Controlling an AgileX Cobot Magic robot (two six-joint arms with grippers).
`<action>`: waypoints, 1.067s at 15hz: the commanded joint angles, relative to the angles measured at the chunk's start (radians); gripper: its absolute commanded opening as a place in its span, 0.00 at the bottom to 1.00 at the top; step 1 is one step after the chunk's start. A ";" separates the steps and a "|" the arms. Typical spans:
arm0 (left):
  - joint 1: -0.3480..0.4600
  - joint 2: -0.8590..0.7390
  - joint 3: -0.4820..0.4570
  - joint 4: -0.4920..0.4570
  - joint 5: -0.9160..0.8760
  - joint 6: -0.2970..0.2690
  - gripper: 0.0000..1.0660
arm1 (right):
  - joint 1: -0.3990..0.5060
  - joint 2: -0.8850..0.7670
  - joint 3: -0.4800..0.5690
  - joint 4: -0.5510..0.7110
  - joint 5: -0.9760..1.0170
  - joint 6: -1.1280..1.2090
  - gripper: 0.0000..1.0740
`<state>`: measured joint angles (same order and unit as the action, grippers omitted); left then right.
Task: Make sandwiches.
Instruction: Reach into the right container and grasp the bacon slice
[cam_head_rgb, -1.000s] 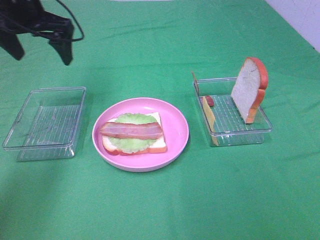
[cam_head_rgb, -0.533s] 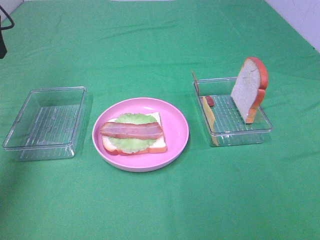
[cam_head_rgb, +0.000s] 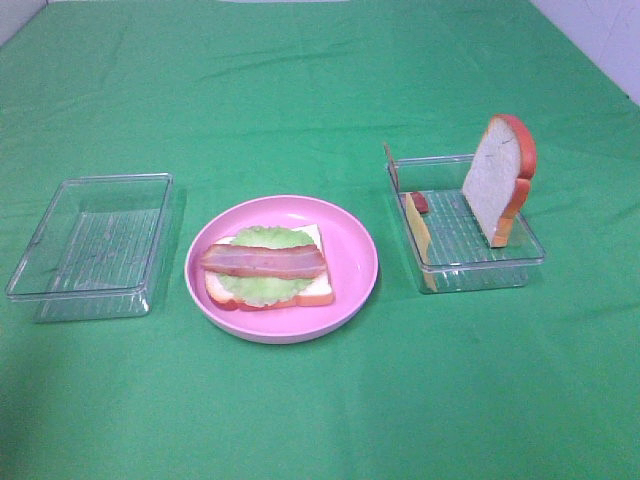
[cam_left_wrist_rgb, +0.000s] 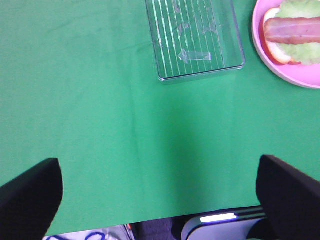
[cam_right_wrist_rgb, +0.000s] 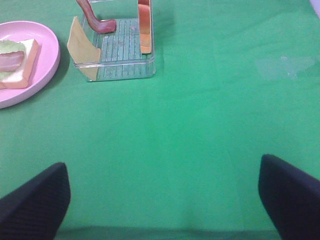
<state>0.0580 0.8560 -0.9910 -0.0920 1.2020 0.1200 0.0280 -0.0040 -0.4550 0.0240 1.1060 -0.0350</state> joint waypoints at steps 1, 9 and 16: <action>-0.002 -0.275 0.096 0.002 0.000 0.003 0.92 | -0.001 -0.025 0.002 0.001 -0.004 -0.010 0.92; -0.002 -0.839 0.405 0.024 -0.035 -0.047 0.92 | -0.001 -0.025 0.002 0.001 -0.004 -0.010 0.92; -0.001 -0.876 0.477 0.032 -0.124 -0.089 0.92 | -0.001 -0.025 0.002 0.001 -0.004 -0.010 0.92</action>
<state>0.0580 -0.0050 -0.5190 -0.0630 1.1020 0.0420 0.0280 -0.0040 -0.4550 0.0240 1.1060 -0.0350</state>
